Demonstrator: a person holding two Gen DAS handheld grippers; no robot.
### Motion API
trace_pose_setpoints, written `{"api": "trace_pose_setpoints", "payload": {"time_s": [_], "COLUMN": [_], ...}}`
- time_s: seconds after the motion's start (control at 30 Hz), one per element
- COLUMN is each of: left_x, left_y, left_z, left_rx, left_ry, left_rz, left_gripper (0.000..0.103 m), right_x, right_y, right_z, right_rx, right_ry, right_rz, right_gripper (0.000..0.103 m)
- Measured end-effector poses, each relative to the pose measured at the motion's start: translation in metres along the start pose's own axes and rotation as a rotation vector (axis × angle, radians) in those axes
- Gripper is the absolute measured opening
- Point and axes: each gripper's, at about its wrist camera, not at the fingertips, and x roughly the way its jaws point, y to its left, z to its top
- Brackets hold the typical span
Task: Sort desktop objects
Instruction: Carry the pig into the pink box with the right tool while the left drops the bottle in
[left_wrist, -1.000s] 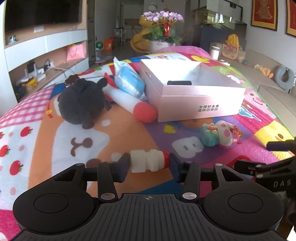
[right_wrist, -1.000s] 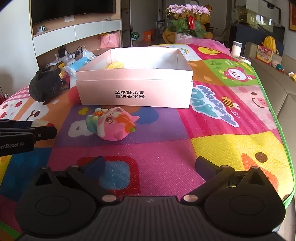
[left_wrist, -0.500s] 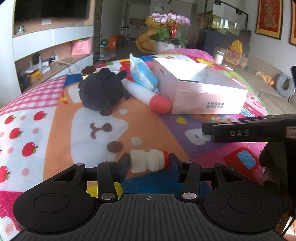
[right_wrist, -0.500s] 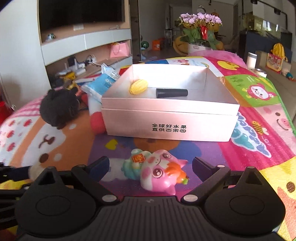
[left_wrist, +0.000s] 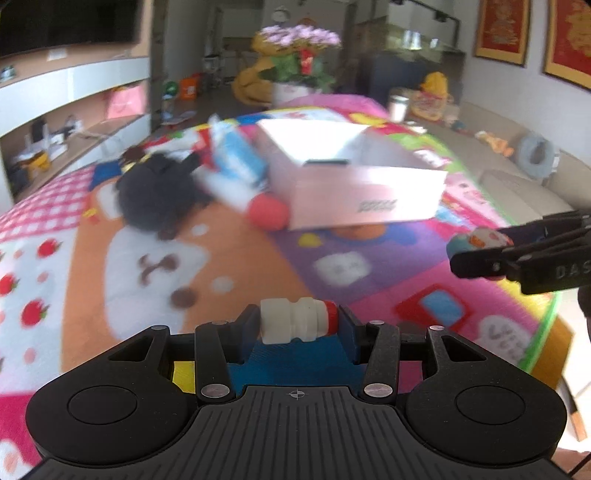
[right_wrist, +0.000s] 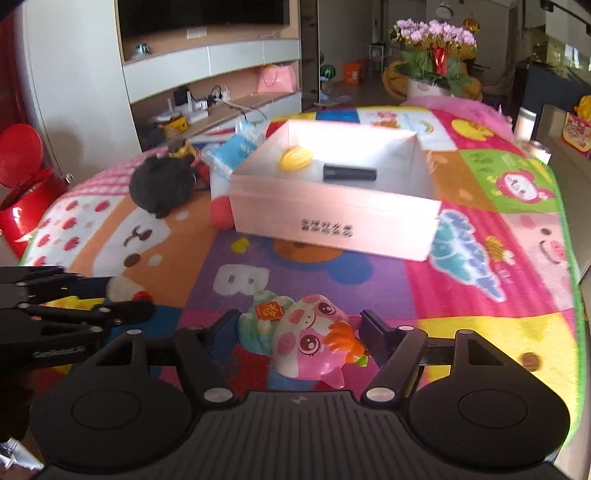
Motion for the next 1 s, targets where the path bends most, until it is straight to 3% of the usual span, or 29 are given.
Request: {"api": "trace_pose_setpoints", "payload": {"time_s": [0.13,0.27,0.3,0.33,0.37,0.4,0.53,0.67,0.77,0.87,0.93,1.0], "left_x": [-0.003,0.005,0.010,0.018,0.025,0.031,0.028,0.025,0.024,0.019,0.012,0.007], "left_y": [-0.015,-0.028,-0.028,-0.027,-0.026,-0.021,-0.001,0.026,0.051,0.077,0.092,0.104], "left_z": [0.047,0.108,0.120,0.131,0.137,0.139,0.112,0.067,0.034,0.012,0.003,-0.005], "left_rx": [0.075,0.134,0.133,0.135,0.134,0.118,0.091,0.075,-0.016,-0.123,-0.194,-0.242], "left_ry": [-0.125,-0.278,-0.305,-0.305,-0.289,-0.277,-0.241,-0.151,-0.085,-0.068,-0.078,-0.095], "left_rz": [-0.050,-0.051,-0.046,-0.058,-0.075,-0.073,-0.032,0.060,0.124,0.193,0.235,0.269], "left_gripper": [0.050,0.052,0.058,0.079,0.091,0.091,0.095,0.096,0.096,0.097,0.097,0.097], "right_x": [-0.036,-0.054,-0.053,-0.049,-0.042,-0.035,-0.023,-0.014,-0.004,0.012,0.027,0.046], "right_y": [-0.013,-0.034,-0.040,-0.046,-0.052,-0.056,-0.063,-0.060,-0.047,-0.018,0.009,0.044], "right_z": [0.029,0.090,0.103,0.117,0.129,0.138,0.139,0.125,0.116,0.102,0.089,0.076], "right_rx": [0.003,0.055,0.072,0.092,0.111,0.130,0.168,0.153,0.115,0.032,-0.055,-0.171], "right_ry": [-0.145,-0.315,-0.338,-0.352,-0.356,-0.359,-0.368,-0.353,-0.319,-0.266,-0.224,-0.182], "right_rz": [-0.023,-0.041,-0.035,-0.028,-0.025,-0.040,-0.058,-0.094,-0.107,-0.092,-0.080,-0.084], "right_gripper": [0.069,0.069,0.070,0.072,0.078,0.083,0.083,0.083,0.083,0.083,0.077,0.047]}}
